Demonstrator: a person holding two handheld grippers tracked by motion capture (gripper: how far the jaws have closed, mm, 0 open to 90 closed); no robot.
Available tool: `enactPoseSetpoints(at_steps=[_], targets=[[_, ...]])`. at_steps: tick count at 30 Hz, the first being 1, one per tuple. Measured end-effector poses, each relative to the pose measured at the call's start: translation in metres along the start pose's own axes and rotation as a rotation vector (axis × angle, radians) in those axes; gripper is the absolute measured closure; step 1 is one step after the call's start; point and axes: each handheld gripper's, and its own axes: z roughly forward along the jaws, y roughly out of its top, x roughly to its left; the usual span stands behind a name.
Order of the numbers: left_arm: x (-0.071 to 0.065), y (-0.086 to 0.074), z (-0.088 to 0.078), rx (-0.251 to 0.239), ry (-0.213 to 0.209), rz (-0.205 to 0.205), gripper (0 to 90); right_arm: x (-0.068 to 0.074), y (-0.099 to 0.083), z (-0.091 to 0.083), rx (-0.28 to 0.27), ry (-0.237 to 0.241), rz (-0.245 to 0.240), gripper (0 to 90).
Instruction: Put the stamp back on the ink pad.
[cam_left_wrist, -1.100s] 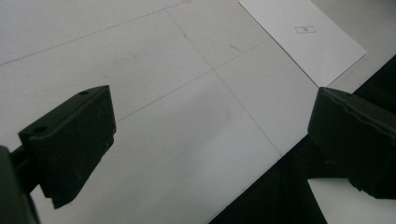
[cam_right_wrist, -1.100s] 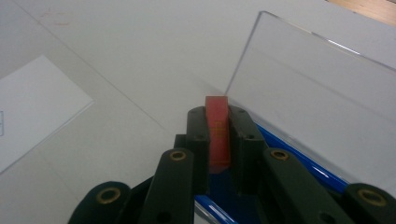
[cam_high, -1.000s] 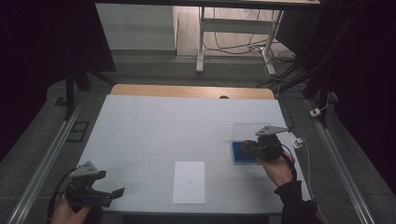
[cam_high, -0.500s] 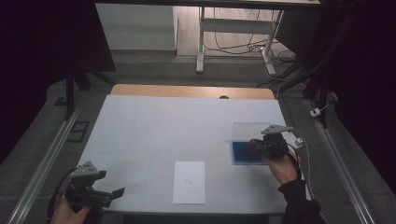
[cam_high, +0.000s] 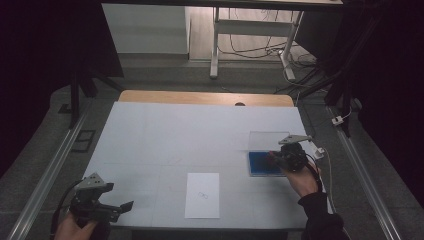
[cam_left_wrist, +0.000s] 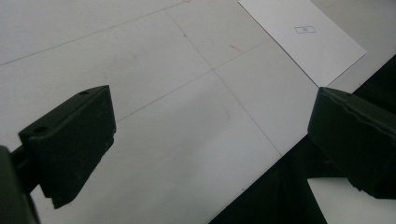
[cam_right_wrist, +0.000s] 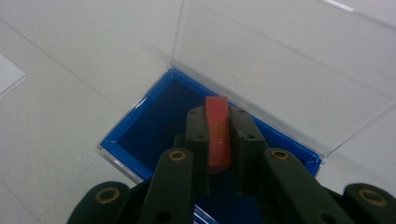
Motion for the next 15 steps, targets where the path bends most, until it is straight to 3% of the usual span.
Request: enactPoseSetpoints(at_steps=[9,15], targets=[[0.0000,0.0001,-0.0001,0.003,0.000,0.000,1.7,-0.0006,-0.0027,0.0080,0.041,0.011,-0.004,79.2],[0.0000,0.0000,-0.0001,0.003,0.000,0.000,1.7,-0.0012,-0.0032,0.0089,0.040,0.014,0.000,77.4]])
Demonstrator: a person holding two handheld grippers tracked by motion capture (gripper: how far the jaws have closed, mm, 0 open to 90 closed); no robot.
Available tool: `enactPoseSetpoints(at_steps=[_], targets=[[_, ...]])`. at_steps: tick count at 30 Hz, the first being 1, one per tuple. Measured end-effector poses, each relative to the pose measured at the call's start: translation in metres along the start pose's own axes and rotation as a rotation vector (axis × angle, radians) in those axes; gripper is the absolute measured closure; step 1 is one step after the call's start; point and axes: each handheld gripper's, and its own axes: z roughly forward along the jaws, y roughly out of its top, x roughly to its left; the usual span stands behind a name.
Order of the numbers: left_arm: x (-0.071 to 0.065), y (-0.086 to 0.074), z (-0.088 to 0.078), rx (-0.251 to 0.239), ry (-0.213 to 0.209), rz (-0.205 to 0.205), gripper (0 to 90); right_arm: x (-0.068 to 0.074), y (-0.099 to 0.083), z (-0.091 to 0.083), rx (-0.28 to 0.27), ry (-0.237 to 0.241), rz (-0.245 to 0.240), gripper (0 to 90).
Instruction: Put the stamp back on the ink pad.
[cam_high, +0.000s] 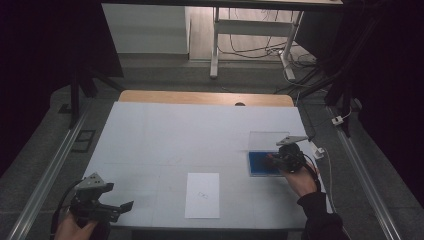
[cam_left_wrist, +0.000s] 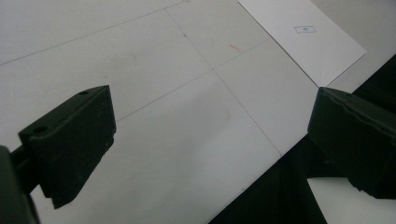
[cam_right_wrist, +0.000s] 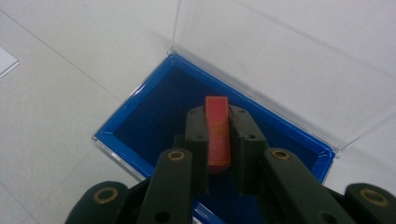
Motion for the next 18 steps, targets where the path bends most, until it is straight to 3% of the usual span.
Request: enactPoseSetpoints(at_steps=[11,18], targets=[[0.000,0.000,0.000,-0.004,-0.002,-0.003,1.7,0.002,0.005,-0.017,-0.095,0.000,0.038,67.9],[0.001,0.000,0.000,-0.004,-0.002,-0.004,1.7,0.012,0.008,-0.028,-0.137,0.026,0.037,51.7]])
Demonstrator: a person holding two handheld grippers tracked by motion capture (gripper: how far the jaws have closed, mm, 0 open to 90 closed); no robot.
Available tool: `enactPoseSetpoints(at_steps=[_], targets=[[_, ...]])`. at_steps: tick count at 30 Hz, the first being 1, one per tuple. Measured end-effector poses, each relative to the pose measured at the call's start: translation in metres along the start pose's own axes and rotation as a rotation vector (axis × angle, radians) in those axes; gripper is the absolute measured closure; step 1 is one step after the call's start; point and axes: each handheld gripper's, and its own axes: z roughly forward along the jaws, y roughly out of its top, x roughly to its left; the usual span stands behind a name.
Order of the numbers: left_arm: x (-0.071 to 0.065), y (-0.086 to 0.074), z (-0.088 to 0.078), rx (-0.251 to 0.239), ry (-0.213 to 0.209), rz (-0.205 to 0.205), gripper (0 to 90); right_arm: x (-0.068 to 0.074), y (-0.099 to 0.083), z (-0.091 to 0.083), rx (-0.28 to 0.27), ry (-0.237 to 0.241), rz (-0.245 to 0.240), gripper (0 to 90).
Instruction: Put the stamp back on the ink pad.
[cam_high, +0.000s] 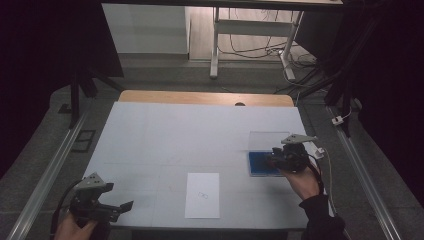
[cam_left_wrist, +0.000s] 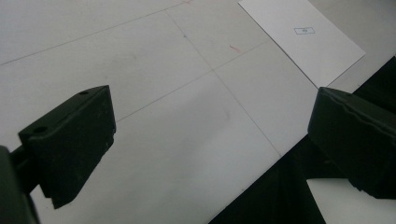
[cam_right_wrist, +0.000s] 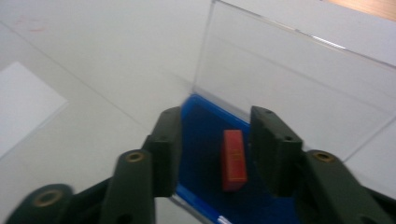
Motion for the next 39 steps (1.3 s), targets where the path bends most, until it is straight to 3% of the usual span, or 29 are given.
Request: enactPoseSetpoints(at_steps=[10,21,27,39], targets=[[0.000,0.000,0.000,0.001,0.000,-0.002,1.7,0.014,-0.002,-0.010,-0.039,0.053,0.023,29.2],[0.000,0.000,0.000,0.001,0.001,-0.002,1.6,0.028,-0.010,-0.019,-0.039,0.087,0.054,10.0],[0.000,0.000,0.000,0.001,0.001,-0.004,1.6,0.033,-0.016,-0.024,-0.030,0.097,0.053,2.9],[0.001,0.000,0.000,-0.003,-0.001,-0.009,1.7,0.039,-0.030,-0.043,-0.038,0.100,0.019,0.0]])
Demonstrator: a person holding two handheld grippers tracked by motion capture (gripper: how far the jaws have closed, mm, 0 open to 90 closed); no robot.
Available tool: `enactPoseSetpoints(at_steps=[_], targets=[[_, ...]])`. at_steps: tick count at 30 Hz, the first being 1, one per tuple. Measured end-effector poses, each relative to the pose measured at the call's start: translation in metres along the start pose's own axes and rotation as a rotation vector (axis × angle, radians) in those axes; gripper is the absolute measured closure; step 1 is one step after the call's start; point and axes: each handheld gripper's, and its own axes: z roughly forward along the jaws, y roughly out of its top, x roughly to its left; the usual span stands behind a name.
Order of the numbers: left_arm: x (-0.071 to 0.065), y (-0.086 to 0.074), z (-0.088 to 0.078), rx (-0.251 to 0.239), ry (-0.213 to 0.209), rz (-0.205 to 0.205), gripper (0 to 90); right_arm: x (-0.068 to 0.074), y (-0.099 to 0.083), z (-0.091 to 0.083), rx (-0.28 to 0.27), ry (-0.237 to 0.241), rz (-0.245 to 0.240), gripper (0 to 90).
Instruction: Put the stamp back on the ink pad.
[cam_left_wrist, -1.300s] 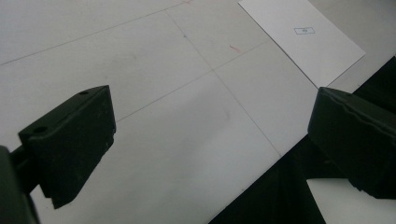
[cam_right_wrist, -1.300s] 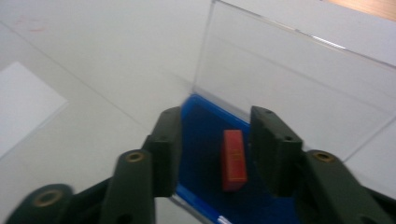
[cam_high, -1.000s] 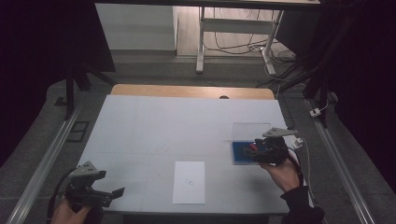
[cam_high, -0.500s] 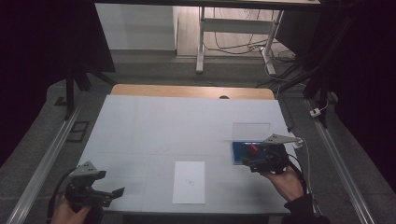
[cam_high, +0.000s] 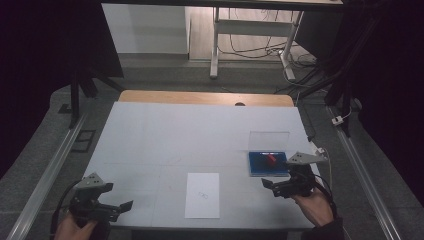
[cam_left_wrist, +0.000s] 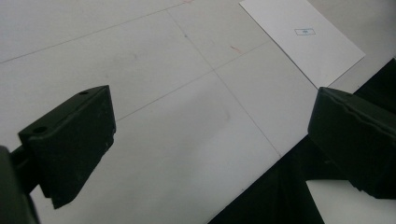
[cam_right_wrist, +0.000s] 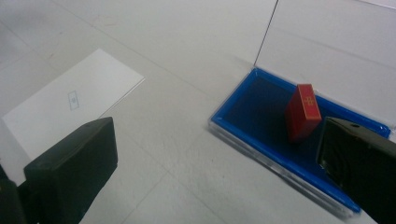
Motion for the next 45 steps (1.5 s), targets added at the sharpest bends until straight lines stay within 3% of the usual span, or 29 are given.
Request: enactPoseSetpoints(at_steps=[8,26,38,45], targets=[[0.000,0.000,0.000,0.001,-0.001,0.000,1.6,0.004,-0.011,-0.018,-0.010,-0.033,0.016,0.0],[0.001,0.000,-0.001,-0.005,-0.005,-0.005,1.5,-0.001,-0.049,-0.059,-0.057,-0.125,0.128,0.0],[0.001,0.000,-0.001,-0.003,-0.003,-0.003,1.5,0.003,-0.070,-0.071,0.007,-0.169,0.179,0.0],[0.001,0.000,-0.001,-0.002,-0.002,-0.003,1.5,0.006,-0.072,-0.071,0.053,-0.189,0.169,0.0]])
